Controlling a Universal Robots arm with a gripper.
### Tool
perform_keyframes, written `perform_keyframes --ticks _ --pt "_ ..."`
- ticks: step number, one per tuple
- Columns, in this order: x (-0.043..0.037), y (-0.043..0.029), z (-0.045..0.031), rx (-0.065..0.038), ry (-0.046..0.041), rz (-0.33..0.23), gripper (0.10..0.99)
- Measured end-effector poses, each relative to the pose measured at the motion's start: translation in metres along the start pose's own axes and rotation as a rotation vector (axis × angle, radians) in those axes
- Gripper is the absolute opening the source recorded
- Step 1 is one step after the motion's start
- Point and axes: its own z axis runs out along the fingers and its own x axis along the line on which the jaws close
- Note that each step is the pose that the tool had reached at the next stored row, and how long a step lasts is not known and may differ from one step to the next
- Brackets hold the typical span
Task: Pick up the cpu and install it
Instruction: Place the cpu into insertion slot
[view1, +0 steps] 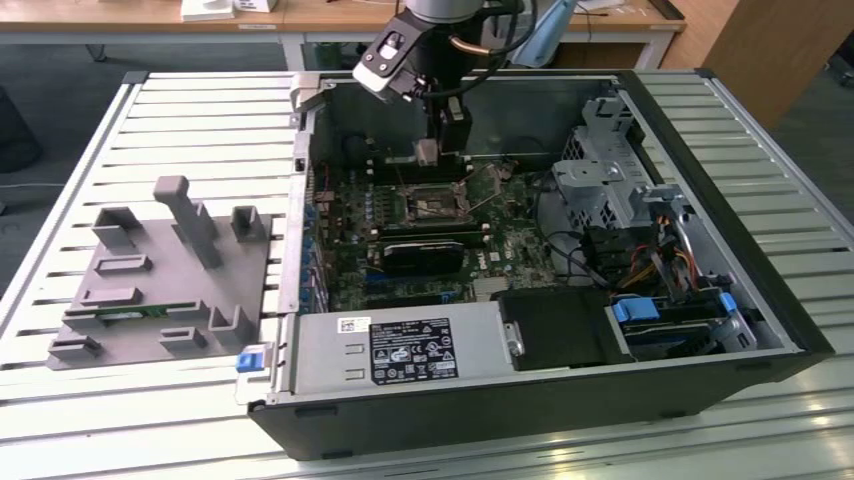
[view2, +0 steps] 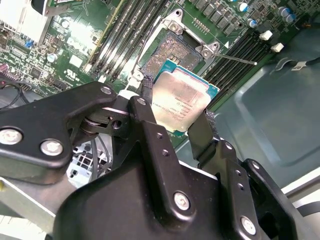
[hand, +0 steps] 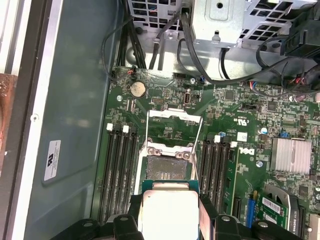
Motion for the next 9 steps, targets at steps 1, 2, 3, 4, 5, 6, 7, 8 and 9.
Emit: perform_keyframes --ticks 1,2,3,4,5,6,7,8,9 --pt "0.0 0.0 -0.0003 0.0 0.0001 0.0 0.533" --pt "0.0 0.0 -0.0006 0.0 0.0001 0.0 0.533" --pt "0.0 0.0001 -0.0009 0.0 0.0001 0.0 0.533" --pt "0.0 0.0001 -0.0013 0.0 0.0 0.0 0.533" --pt "0.0 0.0001 -0.0016 0.0 0.0 0.0 0.533" --pt "0.0 0.0001 -0.0019 0.0 0.0 0.0 0.533" --pt "0.0 0.0002 -0.0022 0.0 0.0 0.0 0.533" --pt "0.0 0.0002 -0.0025 0.0 0.0001 0.0 0.533" --pt "0.0 0.0002 -0.0029 0.0 0.0 0.0 0.533"
